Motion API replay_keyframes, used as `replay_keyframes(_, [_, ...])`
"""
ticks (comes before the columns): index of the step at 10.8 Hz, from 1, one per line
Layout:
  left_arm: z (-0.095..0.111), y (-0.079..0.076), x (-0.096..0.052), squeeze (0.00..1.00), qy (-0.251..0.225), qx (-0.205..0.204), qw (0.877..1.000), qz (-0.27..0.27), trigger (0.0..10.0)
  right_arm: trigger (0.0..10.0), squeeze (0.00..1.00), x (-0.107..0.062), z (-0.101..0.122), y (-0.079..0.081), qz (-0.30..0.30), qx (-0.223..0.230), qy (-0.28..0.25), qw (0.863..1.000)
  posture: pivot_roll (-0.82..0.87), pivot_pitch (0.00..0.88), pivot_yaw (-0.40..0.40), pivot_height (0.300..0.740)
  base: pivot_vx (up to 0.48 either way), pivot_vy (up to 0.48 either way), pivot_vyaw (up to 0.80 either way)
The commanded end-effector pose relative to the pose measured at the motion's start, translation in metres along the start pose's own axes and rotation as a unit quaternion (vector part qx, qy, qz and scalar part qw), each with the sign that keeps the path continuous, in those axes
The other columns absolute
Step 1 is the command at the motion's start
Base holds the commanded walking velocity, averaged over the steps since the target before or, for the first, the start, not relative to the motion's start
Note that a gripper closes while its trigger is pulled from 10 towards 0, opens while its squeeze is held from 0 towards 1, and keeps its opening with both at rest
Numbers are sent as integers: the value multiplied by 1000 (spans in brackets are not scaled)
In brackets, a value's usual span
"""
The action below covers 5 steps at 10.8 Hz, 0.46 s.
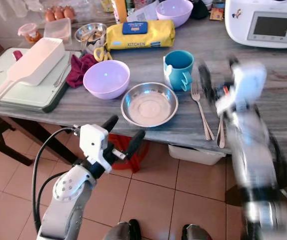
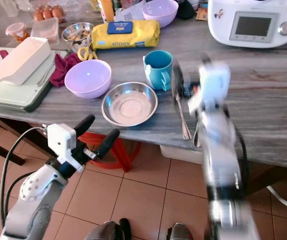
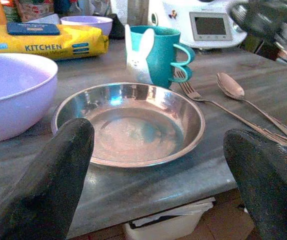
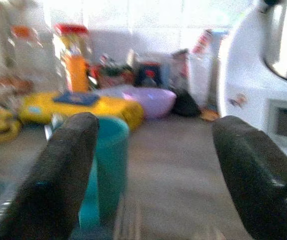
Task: Setting the table
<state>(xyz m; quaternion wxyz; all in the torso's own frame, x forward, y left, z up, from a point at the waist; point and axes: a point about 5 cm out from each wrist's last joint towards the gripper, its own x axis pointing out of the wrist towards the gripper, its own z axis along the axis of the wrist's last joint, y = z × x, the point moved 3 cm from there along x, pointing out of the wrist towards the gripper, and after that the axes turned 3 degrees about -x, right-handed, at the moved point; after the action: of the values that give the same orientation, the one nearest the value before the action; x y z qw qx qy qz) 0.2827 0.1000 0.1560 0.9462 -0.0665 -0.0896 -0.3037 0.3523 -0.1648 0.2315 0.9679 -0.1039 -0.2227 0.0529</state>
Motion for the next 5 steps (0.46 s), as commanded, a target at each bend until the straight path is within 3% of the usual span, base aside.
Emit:
replay_keyframes(1, [-4, 1, -1, 0, 7, 0, 1000, -2, 10000, 10000, 1000, -6, 8, 0, -20, -24, 11, 999, -81, 156, 123, 740, 0, 0, 0])
replay_keyframes(2, [-6, 1, 0, 0, 9, -2, 1000, -7, 10000, 10000, 1000, -19, -2, -6, -49, -38, 61, 996, -92, 155, 129, 740, 0, 0, 0])
replay_keyframes(5, [-7, -6, 1, 0, 13, -35, 997, -61, 10000, 10000, 1000, -41, -21, -6, -82, -6, 164, 983, -107, 159, 141, 740, 0, 0, 0])
